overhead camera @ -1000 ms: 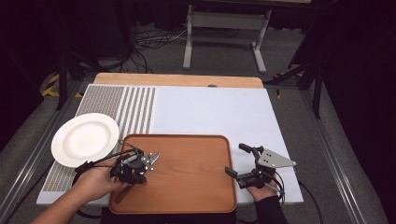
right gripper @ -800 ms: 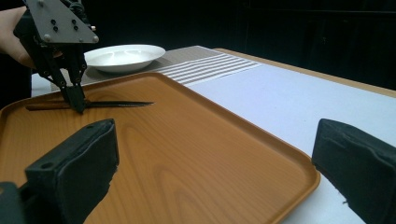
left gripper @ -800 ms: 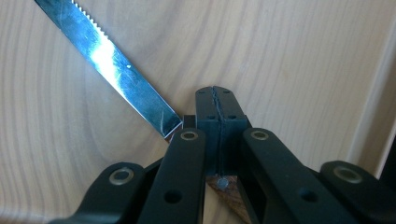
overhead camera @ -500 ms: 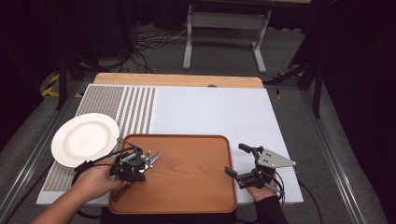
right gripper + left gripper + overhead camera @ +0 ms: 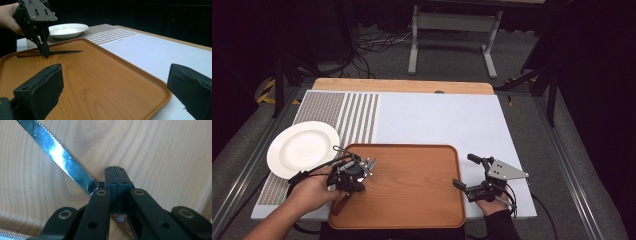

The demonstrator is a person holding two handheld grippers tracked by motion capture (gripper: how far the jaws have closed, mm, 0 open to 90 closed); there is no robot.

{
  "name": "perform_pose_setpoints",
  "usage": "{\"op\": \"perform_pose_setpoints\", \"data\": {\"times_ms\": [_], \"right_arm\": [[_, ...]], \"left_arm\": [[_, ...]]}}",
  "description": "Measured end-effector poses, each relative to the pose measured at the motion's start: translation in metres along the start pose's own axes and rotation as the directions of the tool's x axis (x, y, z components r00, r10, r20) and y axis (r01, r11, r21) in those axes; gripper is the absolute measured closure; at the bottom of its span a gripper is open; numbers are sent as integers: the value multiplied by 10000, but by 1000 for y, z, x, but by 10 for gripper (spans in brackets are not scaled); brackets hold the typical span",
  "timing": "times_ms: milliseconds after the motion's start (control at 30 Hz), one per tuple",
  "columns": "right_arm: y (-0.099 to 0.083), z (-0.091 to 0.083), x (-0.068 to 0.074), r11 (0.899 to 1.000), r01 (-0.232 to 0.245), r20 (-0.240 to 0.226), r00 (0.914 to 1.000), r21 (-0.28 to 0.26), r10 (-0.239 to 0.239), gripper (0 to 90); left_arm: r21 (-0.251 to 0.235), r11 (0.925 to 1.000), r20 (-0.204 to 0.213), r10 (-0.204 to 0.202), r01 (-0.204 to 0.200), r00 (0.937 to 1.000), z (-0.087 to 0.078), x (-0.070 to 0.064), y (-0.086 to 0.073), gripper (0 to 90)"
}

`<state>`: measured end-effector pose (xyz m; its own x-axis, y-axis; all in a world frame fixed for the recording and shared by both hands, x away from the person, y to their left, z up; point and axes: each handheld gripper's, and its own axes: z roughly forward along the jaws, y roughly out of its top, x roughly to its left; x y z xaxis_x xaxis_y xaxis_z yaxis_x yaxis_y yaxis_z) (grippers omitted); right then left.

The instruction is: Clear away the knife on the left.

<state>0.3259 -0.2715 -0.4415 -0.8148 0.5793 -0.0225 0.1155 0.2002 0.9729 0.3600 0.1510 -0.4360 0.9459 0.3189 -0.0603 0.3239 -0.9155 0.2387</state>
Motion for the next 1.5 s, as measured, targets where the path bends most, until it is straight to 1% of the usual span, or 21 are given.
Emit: {"op": "perform_pose_setpoints", "data": {"times_ms": [233,567,767,1000,1033,1100,1167,1500], "right_arm": [[0,0,0,10000,7,5,10000,18,-7,13],[0,0,0,10000,33,9,10000,-1,-33,13],[0,0,0,10000,44,13,10000,14,-44,13],[0,0,0,10000,54,31,10000,30,-54,13],[0,0,0,10000,41,21,10000,19,-41,14],[0,0,0,10000,45,21,10000,21,-45,13],[0,0,0,10000,56,31,10000,39,-56,13],[0,1,0,10000,41,29,10000,52,-41,13]], "left_arm": [[-129,9996,-12,-256,256,9997,-1,4,-5,900],[-152,9981,-104,-602,600,9981,-2,10,-12,900],[-176,9973,-108,-722,720,9973,-3,13,-16,900],[-299,9943,-45,-1023,1021,9947,-4,18,-22,900],[-315,9929,-10,-1145,1145,9934,-4,20,-23,900],[-312,9922,13,-1206,1206,9927,-5,21,-24,900],[-320,9902,3,-1357,1356,9908,-5,22,-26,900],[-301,9871,16,-1572,1572,9876,-6,25,-32,900]]}}
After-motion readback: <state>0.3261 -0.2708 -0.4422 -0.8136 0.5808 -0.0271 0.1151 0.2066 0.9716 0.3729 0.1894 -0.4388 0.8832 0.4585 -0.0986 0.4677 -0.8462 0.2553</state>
